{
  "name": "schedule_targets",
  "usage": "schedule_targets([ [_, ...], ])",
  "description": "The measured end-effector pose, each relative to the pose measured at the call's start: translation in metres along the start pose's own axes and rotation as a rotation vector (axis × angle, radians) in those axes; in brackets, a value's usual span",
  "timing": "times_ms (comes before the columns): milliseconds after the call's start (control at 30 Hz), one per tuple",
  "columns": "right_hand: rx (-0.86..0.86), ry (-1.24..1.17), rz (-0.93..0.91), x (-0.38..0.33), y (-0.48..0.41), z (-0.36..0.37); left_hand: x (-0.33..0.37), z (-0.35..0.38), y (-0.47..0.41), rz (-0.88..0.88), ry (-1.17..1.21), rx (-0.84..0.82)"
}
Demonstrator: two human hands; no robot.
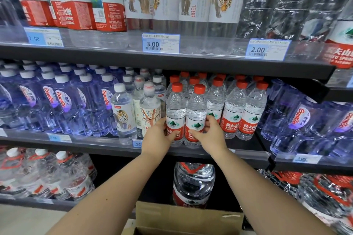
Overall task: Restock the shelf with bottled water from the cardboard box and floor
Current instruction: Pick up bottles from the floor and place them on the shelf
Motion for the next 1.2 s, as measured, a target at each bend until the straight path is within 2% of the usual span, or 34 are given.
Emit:
schedule_targets([
  [367,-0.051,0.031,0.054,-0.008,0.004,0.008,-0.002,-0.007,0.002,-0.02,-0.066,0.014],
  [633,-0.05,0.149,0.128,-0.016,0.019,-0.007,0.008,-0.011,0.015,-0.079,-0.012,0.04],
  [767,-0.054,0.238,0.032,-0.036,0.042,-0.014,0.024,-0.032,0.031,-0.028,-0.167,0.025],
  [1033,-0.188,0.713,-0.228,-0.114,0.125,-0.003,0.049,-0.102,0.095,0.259,-0.592,-0.09],
  [1200,-0.299,0.728,-0.307,-0.143,0.199,0.05,0.016,-0.164,0.151,0.218,-0.792,0.0],
])
Point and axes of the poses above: each hand's wrist, its own y-axis away from the middle knuckle, its own z-axis out of the palm, x = y × z, the point moved 2 cm from there along -y, towards the middle knuckle, and after that the axes turned 9 degrees about -y, right-handed, at the moved point
